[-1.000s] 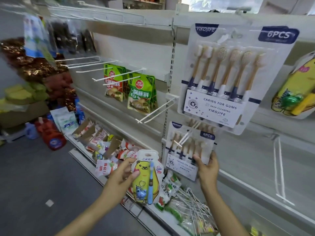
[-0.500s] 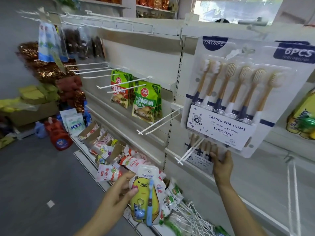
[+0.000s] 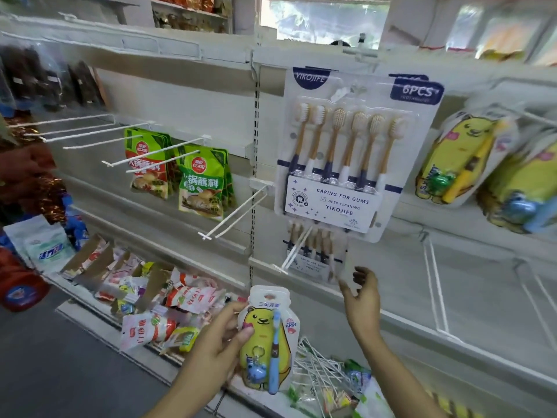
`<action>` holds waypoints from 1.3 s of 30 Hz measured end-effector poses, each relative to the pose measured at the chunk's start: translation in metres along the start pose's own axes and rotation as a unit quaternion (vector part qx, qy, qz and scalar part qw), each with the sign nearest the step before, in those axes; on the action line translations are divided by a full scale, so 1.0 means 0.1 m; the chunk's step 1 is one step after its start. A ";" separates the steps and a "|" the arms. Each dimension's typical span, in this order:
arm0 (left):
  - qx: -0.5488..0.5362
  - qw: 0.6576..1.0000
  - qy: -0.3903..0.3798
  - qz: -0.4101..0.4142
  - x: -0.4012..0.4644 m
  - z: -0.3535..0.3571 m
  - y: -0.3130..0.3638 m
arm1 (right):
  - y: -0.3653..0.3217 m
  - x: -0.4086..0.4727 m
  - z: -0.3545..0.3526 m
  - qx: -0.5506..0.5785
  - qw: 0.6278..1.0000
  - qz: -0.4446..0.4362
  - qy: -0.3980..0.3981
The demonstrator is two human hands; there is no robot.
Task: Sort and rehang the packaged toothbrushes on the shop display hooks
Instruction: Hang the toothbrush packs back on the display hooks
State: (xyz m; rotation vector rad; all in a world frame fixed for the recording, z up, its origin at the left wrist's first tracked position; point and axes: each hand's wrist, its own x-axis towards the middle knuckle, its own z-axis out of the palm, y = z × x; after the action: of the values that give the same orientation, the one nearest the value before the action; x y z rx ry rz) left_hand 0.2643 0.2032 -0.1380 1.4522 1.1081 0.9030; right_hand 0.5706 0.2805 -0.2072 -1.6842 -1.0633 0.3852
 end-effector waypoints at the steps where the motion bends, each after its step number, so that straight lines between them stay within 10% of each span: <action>1: 0.002 1.000 -0.012 0.005 0.01 0.02 0.01 | -0.07 -0.14 -0.11 0.000 1.000 -0.012 -0.014; 9: -0.014 0.995 -0.096 0.028 0.07 0.41 0.12 | -0.75 -1.20 -0.96 0.006 0.979 -0.048 -0.197; 27: -0.069 0.946 -0.260 0.182 -0.09 1.72 1.26 | -1.51 -1.43 -2.55 0.099 0.990 -0.099 0.008; 39: -0.047 0.937 -0.173 0.300 -0.01 2.22 2.15 | -2.05 -0.64 -3.42 0.135 0.969 -0.198 0.062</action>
State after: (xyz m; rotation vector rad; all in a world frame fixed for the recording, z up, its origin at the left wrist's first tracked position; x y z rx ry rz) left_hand 0.5096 0.1336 0.0375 1.8199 0.3488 1.0389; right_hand 0.6797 0.0330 0.0926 -1.2048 -1.1654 0.1528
